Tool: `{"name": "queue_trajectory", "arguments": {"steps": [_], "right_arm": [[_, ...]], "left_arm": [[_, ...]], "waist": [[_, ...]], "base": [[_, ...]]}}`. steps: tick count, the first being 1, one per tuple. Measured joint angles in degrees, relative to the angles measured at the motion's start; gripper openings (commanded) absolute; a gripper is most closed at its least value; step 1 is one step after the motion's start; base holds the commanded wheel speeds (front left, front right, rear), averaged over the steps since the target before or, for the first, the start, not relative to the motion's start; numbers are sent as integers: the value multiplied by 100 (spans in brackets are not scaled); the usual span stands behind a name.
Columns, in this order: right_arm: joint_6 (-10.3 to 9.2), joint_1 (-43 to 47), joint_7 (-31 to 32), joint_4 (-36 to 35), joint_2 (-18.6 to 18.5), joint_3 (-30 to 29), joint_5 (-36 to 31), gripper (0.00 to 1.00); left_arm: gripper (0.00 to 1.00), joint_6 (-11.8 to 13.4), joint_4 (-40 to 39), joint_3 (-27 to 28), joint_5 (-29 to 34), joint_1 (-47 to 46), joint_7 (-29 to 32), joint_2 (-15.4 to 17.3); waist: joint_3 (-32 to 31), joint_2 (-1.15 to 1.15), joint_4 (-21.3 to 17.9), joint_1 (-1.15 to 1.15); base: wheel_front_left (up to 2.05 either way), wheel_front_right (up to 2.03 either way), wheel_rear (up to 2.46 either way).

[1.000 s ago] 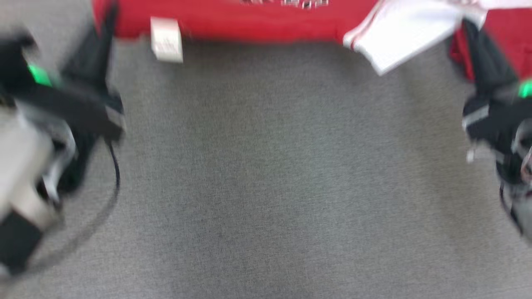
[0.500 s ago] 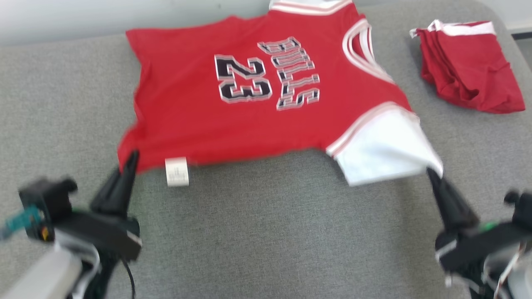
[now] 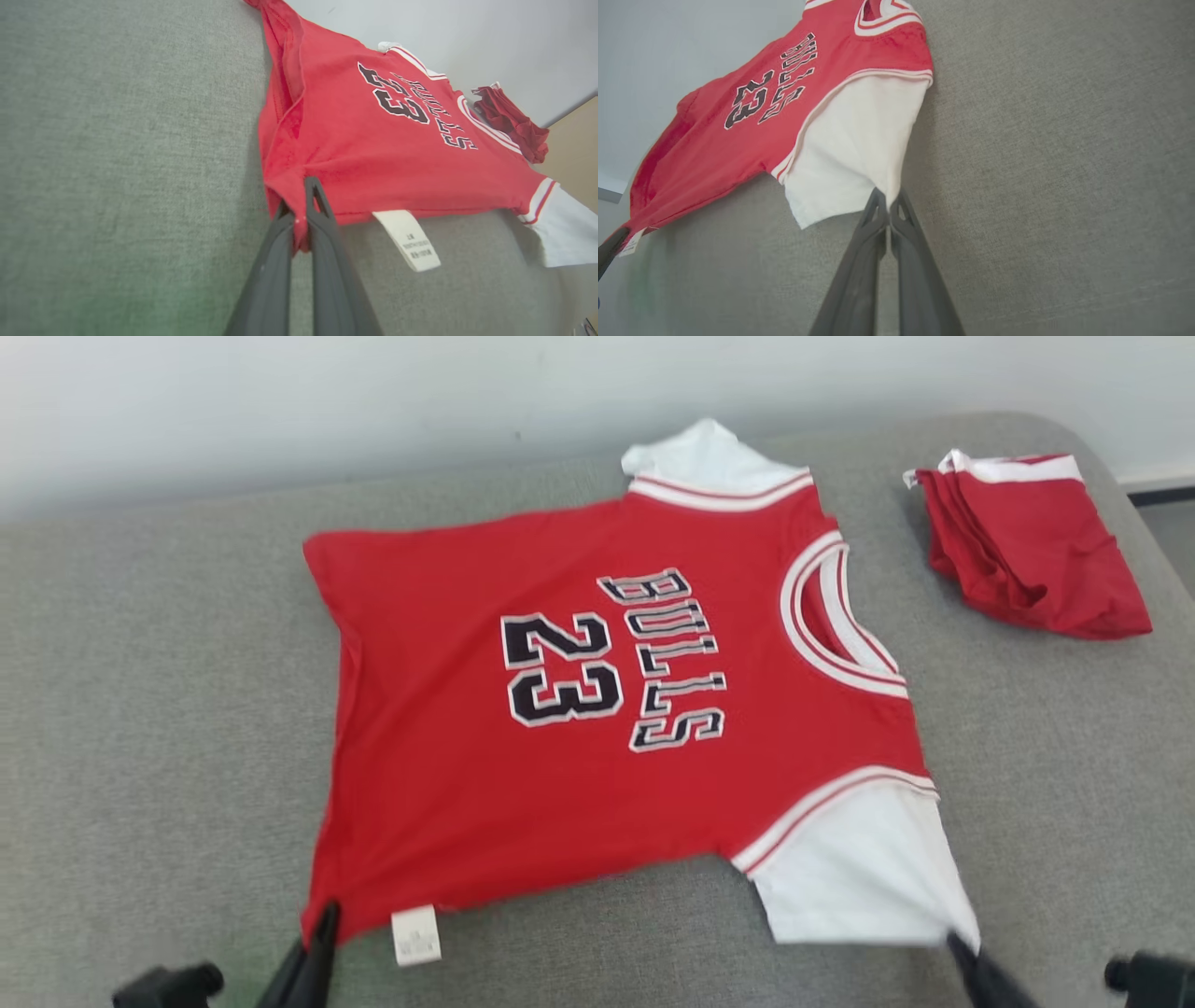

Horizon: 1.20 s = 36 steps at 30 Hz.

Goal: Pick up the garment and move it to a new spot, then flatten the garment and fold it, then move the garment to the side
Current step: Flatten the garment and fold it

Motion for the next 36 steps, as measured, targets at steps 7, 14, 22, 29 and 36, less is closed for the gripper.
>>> {"name": "queue_trajectory", "arguments": {"steps": [7, 14, 22, 29, 36], "right_arm": [[0, 898, 714, -360, 183, -105, -110, 0], [0, 1010, 989, -569, 472, -132, -111, 0], [0, 88, 845, -710, 534, -353, 15, 0], [0, -1094, 880, -208, 176, -349, 71, 0], [0, -2388, 804, 880, -182, -129, 80, 0]], "left_arm": [[0, -152, 135, 289, 337, 464, 0, -293], [0, -246, 183, 486, 571, 603, 0, -470], [0, -254, 70, 593, 792, 485, 0, -632], [0, -266, 12, 493, 869, 114, 0, -672], [0, -281, 74, 372, 877, -372, 27, -615]], "waist": [[-181, 0, 165, 0], [-227, 1, 216, 1], [-206, 1, 270, 1], [-115, 1, 357, 1], [-66, 1, 470, 1]], "base": [[0, 0, 0], [0, 0, 0], [0, 0, 0], [0, 0, 0], [0, 0, 0]]}}
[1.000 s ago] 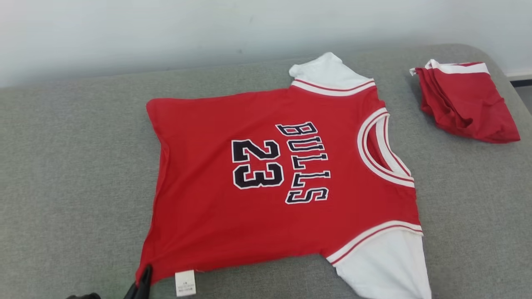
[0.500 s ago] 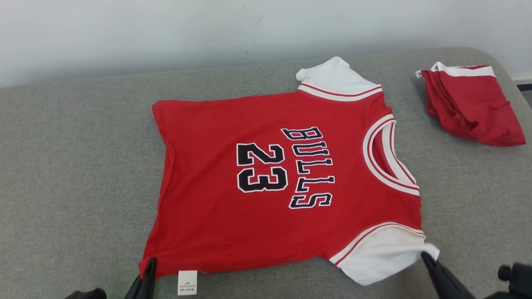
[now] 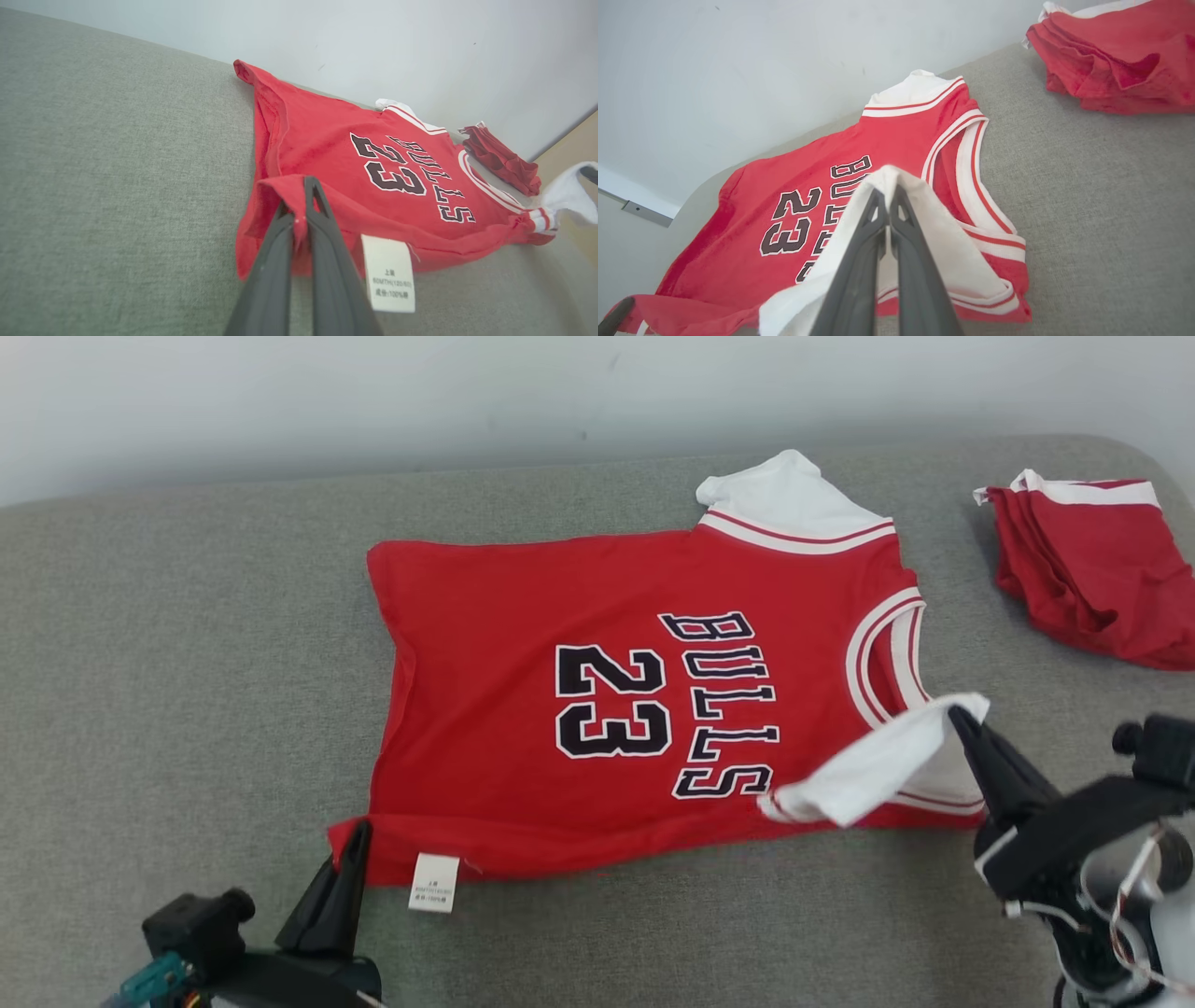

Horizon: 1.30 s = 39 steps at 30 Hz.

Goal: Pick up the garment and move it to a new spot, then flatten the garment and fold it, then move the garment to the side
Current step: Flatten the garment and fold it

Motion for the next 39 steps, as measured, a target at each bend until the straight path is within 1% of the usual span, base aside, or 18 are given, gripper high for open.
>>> {"name": "queue_trajectory", "arguments": {"steps": [8, 15, 20, 24, 25, 26, 27, 29, 31, 34, 39], "right_arm": [[0, -1423, -282, 1523, -291, 433, -56, 0], [0, -2359, -648, 2748, -376, 881, -170, 0], [0, -2766, -998, 3366, -402, 1202, -192, 0], [0, -2979, -1267, 3694, -409, 1462, -77, 0], [0, -3010, -1382, 3741, -415, 1518, -43, 52], [0, -3038, -1450, 3797, -430, 1579, -19, 100], [0, -3055, -1503, 3844, -447, 1645, 21, 100], [0, -3055, -1666, 3890, -501, 1807, 85, 100], [0, -3044, -1882, 3875, -657, 2049, -8, 100], [0, -2874, -2179, 3850, -833, 2231, 91, 100], [0, -2418, -2475, 3690, -1092, 2443, 313, 100]], "left_arm": [[0, -1, 383, -315, 2, -842, 167, 62], [0, -10, 900, -684, -62, -1611, 207, 132], [0, -10, 1240, -889, -142, -1990, 155, 177], [0, -10, 1494, -1003, -142, -2150, 65, 220], [16, -10, 1548, -1010, -113, -2182, 48, 224], [70, -10, 1601, -1001, -86, -2209, 26, 223], [100, -10, 1652, -975, -87, -2221, 19, 210], [100, -10, 1762, -923, -25, -2221, -7, 185], [100, -10, 1775, -803, 11, -2192, -12, 162], [100, -11, 1572, -497, 175, -2027, -26, 118], [100, -11, 1135, -32, 509, -1398, -27, 82]], "waist": [[128, 0, 89, 0], [378, 0, 107, 1], [554, 0, 79, 1], [620, 0, 7, 1], [626, 1, -7, 1], [623, 0, -19, 1], [611, 0, -26, 0], [569, 0, -35, 0], [511, 0, -42, 0], [407, 0, -46, 0], [228, 0, -50, -1]], "base": [[0, 0, 0], [0, 0, 0], [0, 0, 0], [0, 0, 0], [0, 0, 0], [0, 0, 0], [0, 0, 0], [0, 0, 0], [0, 0, 0], [0, 0, 0], [0, 0, 0]]}}
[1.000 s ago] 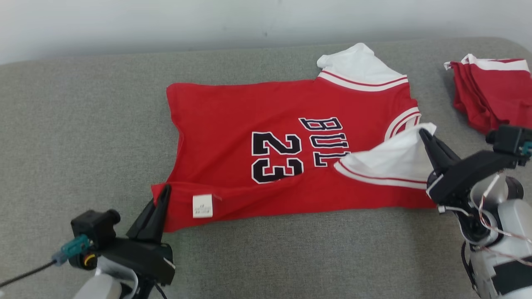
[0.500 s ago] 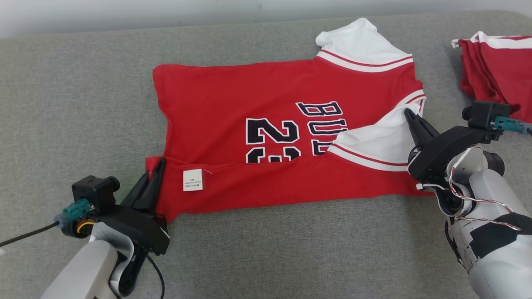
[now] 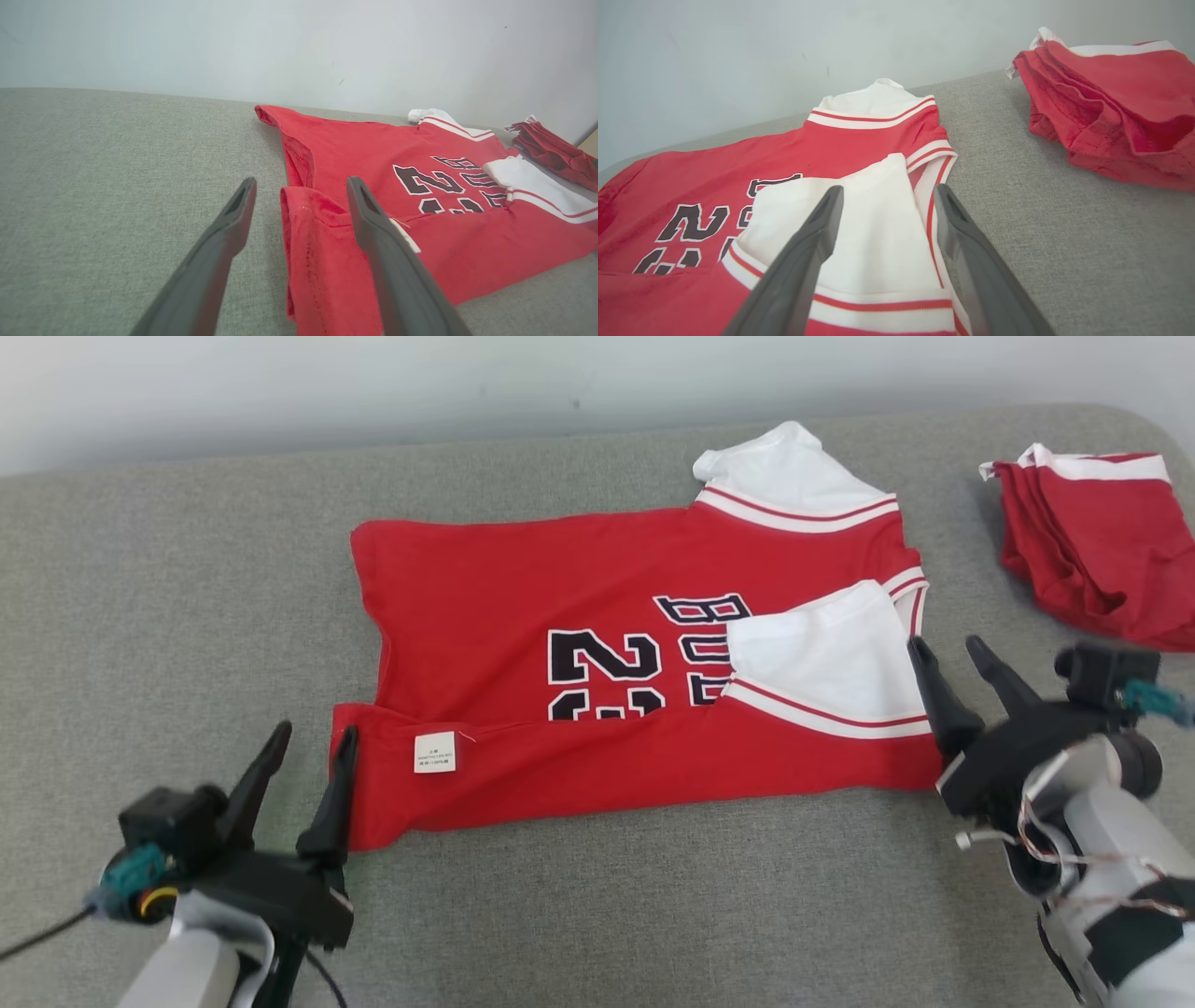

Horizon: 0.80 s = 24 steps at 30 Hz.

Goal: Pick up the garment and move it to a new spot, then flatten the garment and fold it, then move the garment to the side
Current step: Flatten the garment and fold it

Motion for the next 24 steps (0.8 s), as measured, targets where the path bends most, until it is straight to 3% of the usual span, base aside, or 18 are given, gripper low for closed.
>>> {"name": "queue_trajectory", "arguments": {"steps": [12, 23, 24], "right_arm": [[0, 978, -378, -404, -266, 221, -10, 100], [0, 1117, -501, -143, -291, 67, -375, 100], [0, 1099, -495, -85, -277, 54, -378, 84]], "left_arm": [[100, 113, -376, 296, 602, 966, 0, -183], [100, 166, 47, 414, 926, 915, 0, -407], [100, 163, 104, 420, 928, 895, 0, -433]], "waist": [[-53, 0, -8, 0], [60, 0, -18, 0], [68, 0, -31, 1]], "base": [[0, 0, 0], [0, 0, 0], [0, 0, 0]]}}
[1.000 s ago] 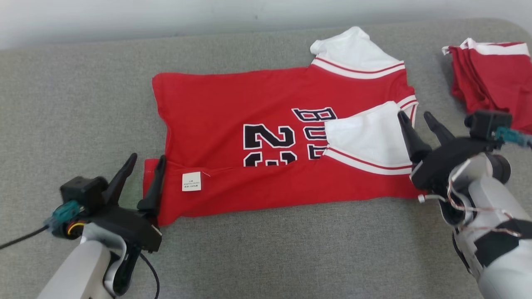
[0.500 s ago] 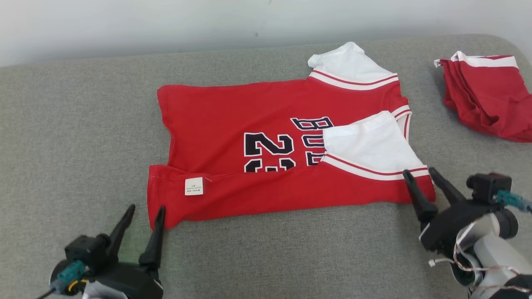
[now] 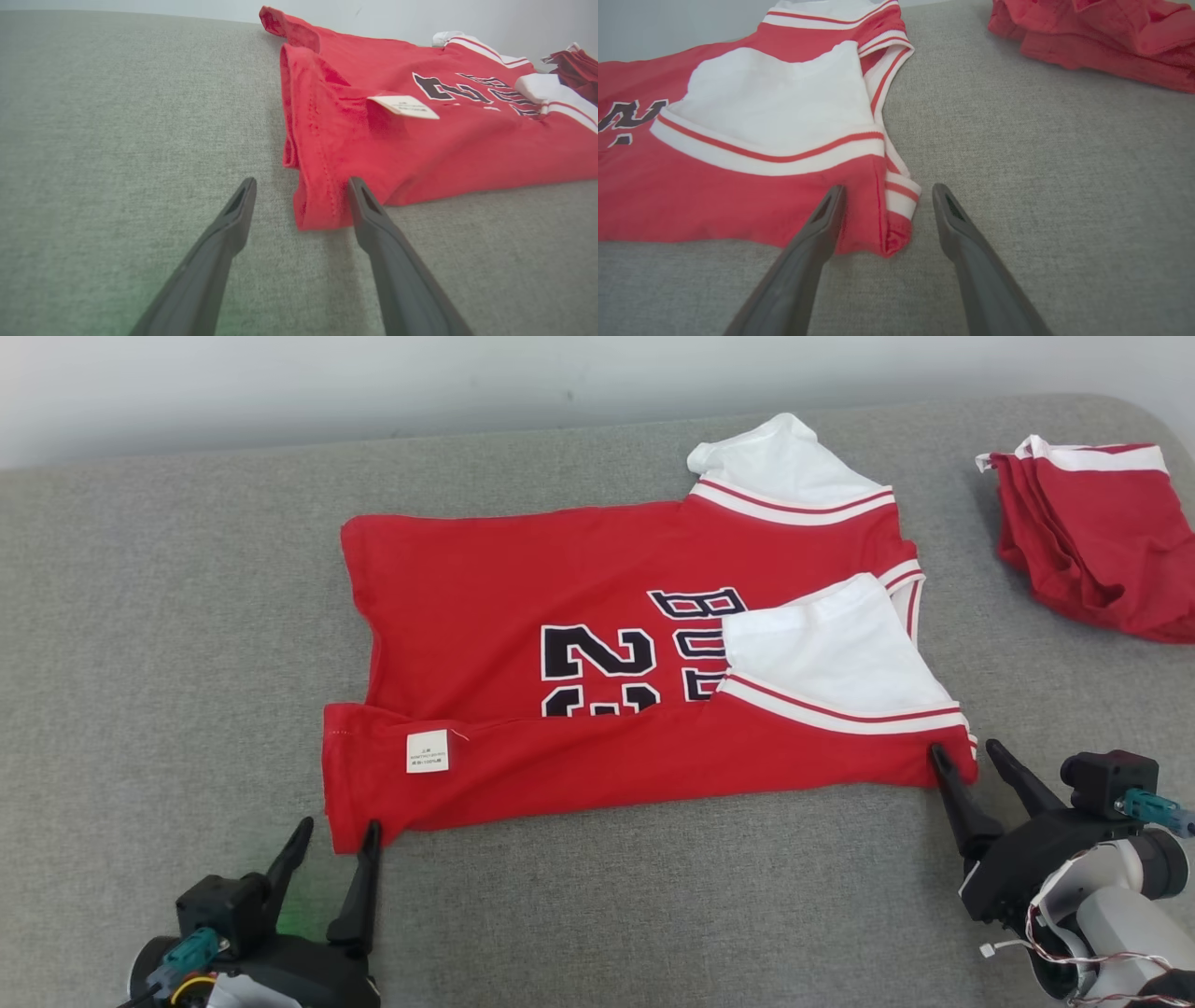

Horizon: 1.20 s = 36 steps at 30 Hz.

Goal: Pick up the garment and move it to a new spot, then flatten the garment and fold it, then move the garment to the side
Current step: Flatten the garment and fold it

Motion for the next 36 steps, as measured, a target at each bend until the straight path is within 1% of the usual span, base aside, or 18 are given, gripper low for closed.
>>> {"name": "queue_trajectory", "arguments": {"steps": [1, 2, 3, 4, 5, 8, 13, 19, 23, 28, 31, 36], "right_arm": [[0, -30, -1, 53, 25, -13, -11, 45], [0, -63, -3, 107, 54, -26, -15, 0], [0, -101, -10, 167, 96, -42, -16, 0], [0, -136, -13, 229, 137, -49, -19, 0], [0, -174, -27, 285, 185, -51, -23, 0], [0, -242, -104, 385, 286, -15, -47, 0], [0, -157, -237, 405, 318, 36, 20, 0], [0, 419, -335, 1, 237, 5, 158, 0], [0, 931, -305, -369, 158, -123, 157, 0], [0, 1680, -59, -894, 140, -503, 98, 0], [0, 2130, 121, -1238, 201, -801, -3, 0], [0, 2760, 456, -1829, 495, -1354, -247, 0]], "left_arm": [[100, -13, 51, 2, 0, -22, 0, -32], [100, -18, 121, -15, -2, -54, 0, -60], [78, -29, 219, -30, -18, -86, 0, -92], [40, -59, 294, -47, -21, -121, 0, -124], [0, -65, 355, -56, -22, -171, 0, -151], [0, -74, 491, -66, -31, -288, 0, -183], [0, -116, 486, -33, -15, -229, 0, -145], [0, -104, 130, 115, -20, 321, 0, -85], [0, -9, -87, 115, -36, 706, 2, -59], [0, 119, -408, 121, -130, 1126, 114, -34], [0, 180, -549, 119, -165, 1313, 158, -33], [0, 261, -742, 113, -219, 1490, 212, -37]], "waist": [[7, 0, -14, 0], [14, 0, -28, 0], [21, 0, -44, 0], [28, 0, -56, 0], [34, 0, -67, 0], [24, 0, -87, 1], [-117, 0, -83, 1], [-426, 0, -74, 0], [-587, -1, -62, 0], [-677, -1, -5, 0], [-687, -1, 34, 0], [-688, -1, 68, 0]], "base": [[0, 0, 0], [0, 0, 0], [0, 0, 0], [0, 0, 0], [0, 0, 0], [0, 0, 0], [0, 0, 0], [0, 0, 0], [0, 0, 0], [0, 0, 0], [0, 0, 0], [0, 0, 0]]}}
